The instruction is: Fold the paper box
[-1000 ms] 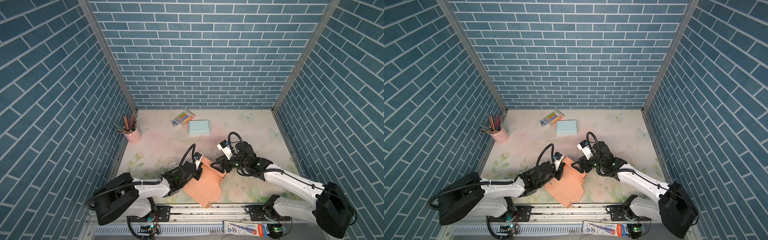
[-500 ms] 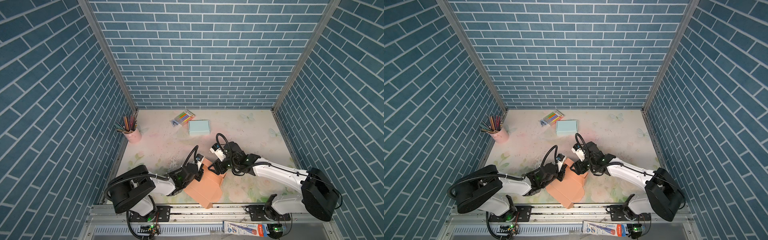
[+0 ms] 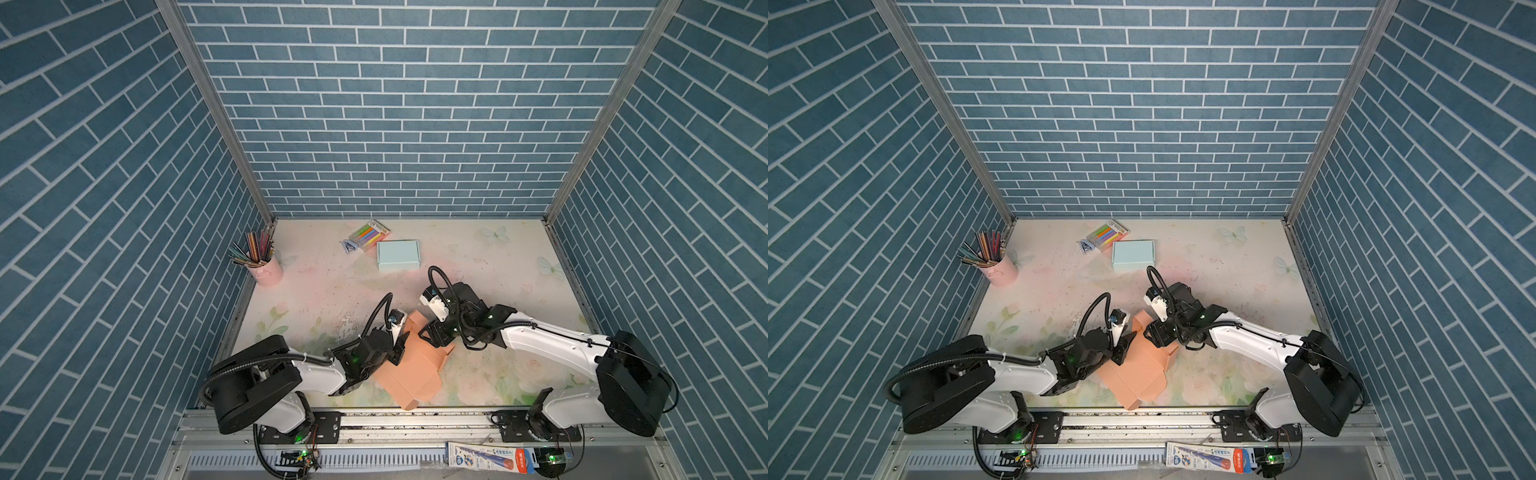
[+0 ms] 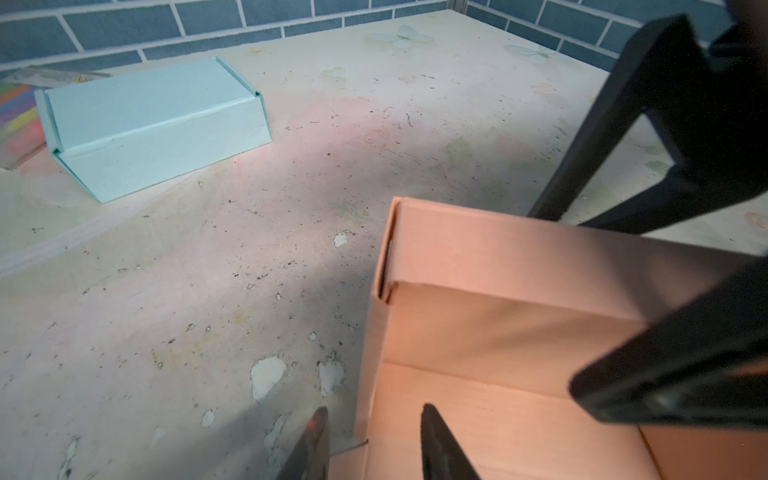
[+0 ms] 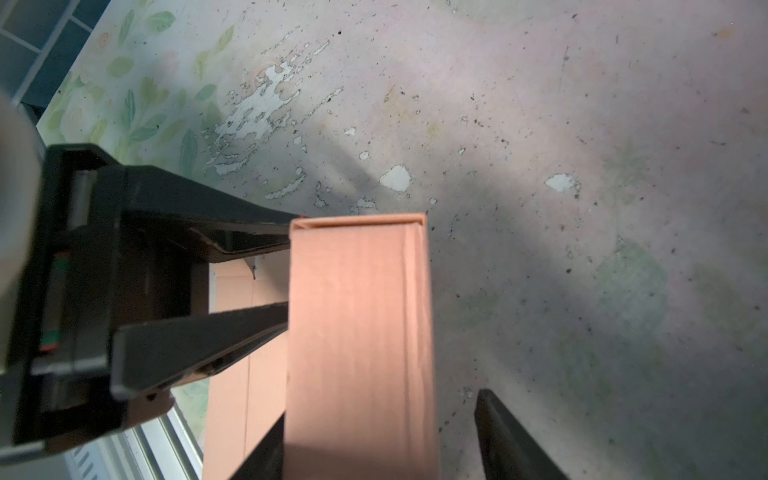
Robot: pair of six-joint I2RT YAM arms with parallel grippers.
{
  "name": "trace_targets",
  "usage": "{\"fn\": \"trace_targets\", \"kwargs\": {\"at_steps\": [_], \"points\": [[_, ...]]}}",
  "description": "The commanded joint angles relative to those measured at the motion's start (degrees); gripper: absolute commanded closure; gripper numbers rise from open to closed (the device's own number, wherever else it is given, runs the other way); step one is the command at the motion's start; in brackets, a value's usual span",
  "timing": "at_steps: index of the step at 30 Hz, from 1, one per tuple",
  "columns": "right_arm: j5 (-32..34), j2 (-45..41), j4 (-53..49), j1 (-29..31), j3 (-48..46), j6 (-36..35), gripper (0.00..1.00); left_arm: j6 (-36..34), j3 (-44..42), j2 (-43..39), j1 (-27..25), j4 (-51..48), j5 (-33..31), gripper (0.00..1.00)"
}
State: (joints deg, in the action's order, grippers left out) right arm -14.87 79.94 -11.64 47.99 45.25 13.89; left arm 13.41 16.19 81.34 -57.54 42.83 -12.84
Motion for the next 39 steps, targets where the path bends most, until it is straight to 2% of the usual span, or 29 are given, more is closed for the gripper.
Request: {"fn": "trace_targets", "kwargs": {"at_steps": [1, 7, 14, 18, 23, 28, 33, 39], "points": [[-0.9, 0.7, 0.7, -2.0, -1.2, -0.1, 0.38, 2.2, -1.0, -4.3, -0.8, -3.9, -0.6, 0.53], [-7.3, -2.1, 5.4, -7.9, -5.5, 1.5, 0.39, 8.1, 2.2, -12.4, -0.8, -16.4, -0.8, 0.40], [-11.1, -3.6, 9.0, -13.2, -9.0, 2.8, 0.39, 15.0, 13.0, -17.7, -0.3, -41.0, -4.7, 0.35], [-13.6, -4.4, 12.2, -15.8, -11.3, 4.7, 0.39, 20.2, 17.1, -23.6, 2.9, -49.9, -1.0, 0.27], [-14.1, -3.9, 13.5, -17.2, -12.2, 5.3, 0.39, 28.1, 16.2, -29.1, 8.3, -56.8, 1.9, 0.27], [-14.0, -3.4, 14.5, -17.7, -13.1, 5.7, 0.39, 32.7, 9.8, -32.1, 10.5, -55.1, 7.9, 0.27], [-14.6, -2.5, 15.6, -18.0, -13.8, 5.9, 0.39, 37.8, 1.8, -32.6, 10.5, -42.0, 17.5, 0.27], [-14.7, -2.8, 16.8, -18.1, -14.7, 6.7, 0.40, 41.4, -2.9, -29.6, 9.1, -32.8, 19.9, 0.32]]}}
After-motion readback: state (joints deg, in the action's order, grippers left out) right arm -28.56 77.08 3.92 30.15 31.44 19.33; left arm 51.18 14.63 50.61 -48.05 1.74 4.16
